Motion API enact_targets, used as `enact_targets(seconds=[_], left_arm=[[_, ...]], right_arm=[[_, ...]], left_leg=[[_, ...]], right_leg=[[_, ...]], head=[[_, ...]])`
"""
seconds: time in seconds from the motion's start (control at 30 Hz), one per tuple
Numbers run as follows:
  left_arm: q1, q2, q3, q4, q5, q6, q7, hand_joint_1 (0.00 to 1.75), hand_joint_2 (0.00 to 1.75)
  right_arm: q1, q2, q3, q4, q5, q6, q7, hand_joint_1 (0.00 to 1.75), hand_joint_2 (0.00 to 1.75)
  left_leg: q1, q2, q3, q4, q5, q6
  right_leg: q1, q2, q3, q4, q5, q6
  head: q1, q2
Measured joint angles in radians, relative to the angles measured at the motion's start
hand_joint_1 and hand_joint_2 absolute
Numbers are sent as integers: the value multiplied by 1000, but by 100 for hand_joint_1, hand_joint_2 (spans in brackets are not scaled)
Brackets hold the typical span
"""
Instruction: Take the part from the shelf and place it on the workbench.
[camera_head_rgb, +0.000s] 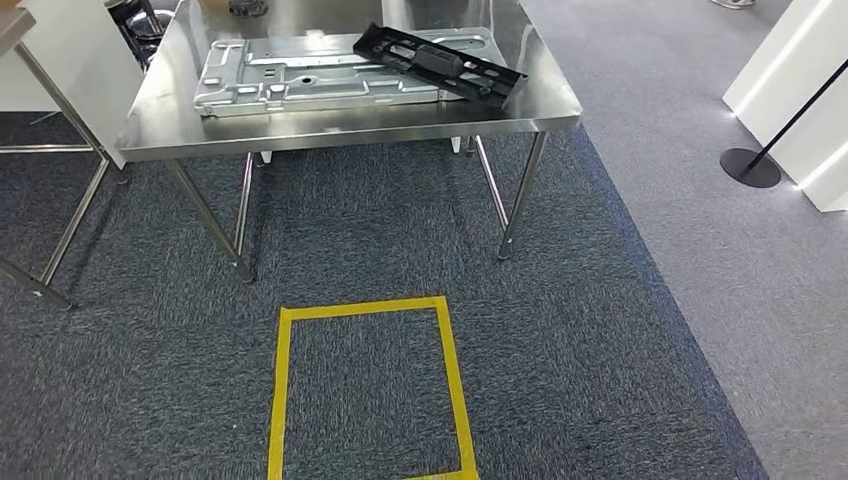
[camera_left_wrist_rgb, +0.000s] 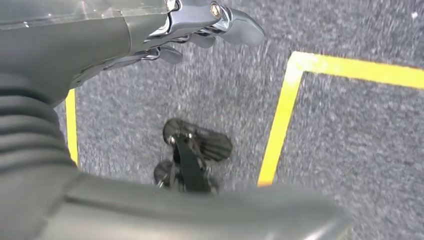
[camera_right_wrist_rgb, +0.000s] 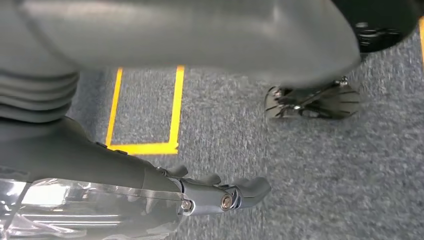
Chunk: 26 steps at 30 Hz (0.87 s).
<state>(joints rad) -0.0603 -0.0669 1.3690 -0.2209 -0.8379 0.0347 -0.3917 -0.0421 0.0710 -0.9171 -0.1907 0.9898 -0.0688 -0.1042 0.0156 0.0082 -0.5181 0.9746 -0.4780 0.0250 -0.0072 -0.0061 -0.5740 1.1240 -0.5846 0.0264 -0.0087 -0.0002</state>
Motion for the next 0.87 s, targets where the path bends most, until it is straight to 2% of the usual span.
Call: enact_targets(seconds=[0.03,0.07,0.1,0.13,0.23,0.27,0.33,0.47,0.6,0.77,0.83,0.87], left_arm=[[0,0,0,0,-4,-1,-1,0,175],[0,0,0,0,-7,-4,-3,0,175],[1,0,0,0,-9,-8,-5,0,175],[1,0,0,0,-10,-12,-8,0,175],[-1,0,-1,0,-10,-22,-15,0,175],[-2,0,-1,0,-11,-24,-18,0,175],[-5,1,-1,0,-11,-29,-22,0,175],[-5,1,-1,0,-11,-32,-28,0,175],[-6,0,-7,0,-5,-25,-32,0,175],[5,1,-95,0,47,-24,-6,0,175],[10,1,-137,-1,77,-24,9,0,87],[11,2,-147,-1,84,-24,13,0,58]], right_arm=[[1,0,0,0,2,0,1,0,175],[2,0,0,0,4,-2,1,0,175],[3,0,-1,0,5,-4,1,0,175],[5,-1,-1,0,6,-5,-1,0,131],[5,-4,-4,0,3,3,-18,0,0],[4,-4,-5,0,2,10,-24,0,0],[2,-4,-6,0,-1,26,-31,0,0],[4,-5,-13,0,-9,45,-45,0,175],[5,-6,-21,-1,-18,53,-51,0,175],[13,-11,25,-6,-75,49,-44,0,175],[18,-13,50,-10,-109,49,-40,0,175],[20,-13,56,-11,-118,49,-39,0,175]], left_leg=[[-1,1,-7,1,4,3],[-2,1,-13,3,7,5],[-2,1,-18,6,9,5],[-2,0,-23,10,10,5],[-3,-2,-35,32,5,-4],[-5,-3,-38,39,2,-9],[-10,-4,-41,46,0,-19],[-5,-4,-42,40,9,-28],[-2,-4,-43,38,12,-33],[-2,-5,-43,37,13,-33],[-2,-5,-43,37,13,-33],[-2,-5,-43,37,13,-33]], right_leg=[[-2,1,-32,72,-36,4],[-5,2,-55,128,-58,9],[-9,2,-61,150,-60,14],[-14,2,-45,127,-42,20],[-30,4,67,-82,45,36],[-32,6,89,-126,55,34],[-28,10,94,-140,58,26],[-21,9,89,-138,62,15],[-18,9,87,-137,63,12],[-17,9,87,-136,63,11],[-17,9,87,-136,62,11],[-17,9,87,-136,62,11]], head=[[0,0],[0,0],[0,0],[0,0],[1,0],[-1,0],[-4,0],[-5,0],[-5,0],[-5,0],[-5,0],[-5,0]])
